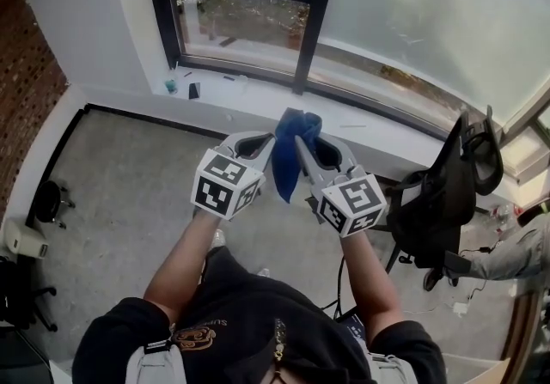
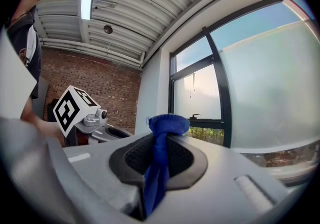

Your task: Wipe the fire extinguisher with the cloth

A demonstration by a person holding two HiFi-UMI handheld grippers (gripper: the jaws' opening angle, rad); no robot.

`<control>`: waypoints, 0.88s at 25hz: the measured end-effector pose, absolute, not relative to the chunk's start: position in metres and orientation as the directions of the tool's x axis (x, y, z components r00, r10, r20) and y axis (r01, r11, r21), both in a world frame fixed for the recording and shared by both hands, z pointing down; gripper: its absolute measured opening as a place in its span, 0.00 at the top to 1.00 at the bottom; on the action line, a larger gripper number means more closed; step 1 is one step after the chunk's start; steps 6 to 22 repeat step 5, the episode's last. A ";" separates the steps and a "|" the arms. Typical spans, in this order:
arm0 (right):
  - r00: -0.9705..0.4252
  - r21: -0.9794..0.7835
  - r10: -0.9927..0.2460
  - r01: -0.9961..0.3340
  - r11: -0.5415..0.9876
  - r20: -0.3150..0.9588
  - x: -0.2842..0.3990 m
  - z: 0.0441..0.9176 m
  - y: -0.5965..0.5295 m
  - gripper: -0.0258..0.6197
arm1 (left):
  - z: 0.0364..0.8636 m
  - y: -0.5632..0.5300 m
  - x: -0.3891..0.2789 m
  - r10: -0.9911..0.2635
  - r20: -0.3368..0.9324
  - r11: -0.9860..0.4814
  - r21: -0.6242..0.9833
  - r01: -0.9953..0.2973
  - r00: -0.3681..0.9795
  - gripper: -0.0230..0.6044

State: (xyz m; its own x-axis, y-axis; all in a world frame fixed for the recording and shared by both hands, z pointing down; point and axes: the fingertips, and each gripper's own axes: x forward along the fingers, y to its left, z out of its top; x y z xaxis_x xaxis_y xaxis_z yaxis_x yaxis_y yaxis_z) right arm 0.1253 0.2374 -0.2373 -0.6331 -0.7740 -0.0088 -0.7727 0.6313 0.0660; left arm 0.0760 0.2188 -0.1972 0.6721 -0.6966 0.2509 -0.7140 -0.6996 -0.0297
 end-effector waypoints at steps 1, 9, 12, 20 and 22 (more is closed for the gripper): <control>-0.633 0.065 -0.774 -0.773 0.631 -0.012 0.126 -0.238 0.238 0.89 | -0.198 0.219 0.077 -0.698 0.251 -0.699 -0.033 -0.715 0.671 0.95; -0.630 0.059 -0.777 -0.776 0.628 -0.015 0.130 -0.239 0.240 0.88 | -0.199 0.221 0.081 -0.698 0.251 -0.699 -0.038 -0.714 0.671 0.95; -0.630 0.059 -0.777 -0.776 0.628 -0.015 0.130 -0.239 0.240 0.88 | -0.199 0.221 0.081 -0.698 0.251 -0.699 -0.038 -0.714 0.671 0.95; -0.630 0.059 -0.777 -0.776 0.628 -0.015 0.130 -0.239 0.240 0.88 | -0.199 0.221 0.081 -0.698 0.251 -0.699 -0.038 -0.714 0.671 0.95; -0.630 0.059 -0.777 -0.776 0.628 -0.015 0.130 -0.239 0.240 0.88 | -0.199 0.221 0.081 -0.698 0.251 -0.699 -0.038 -0.714 0.671 0.95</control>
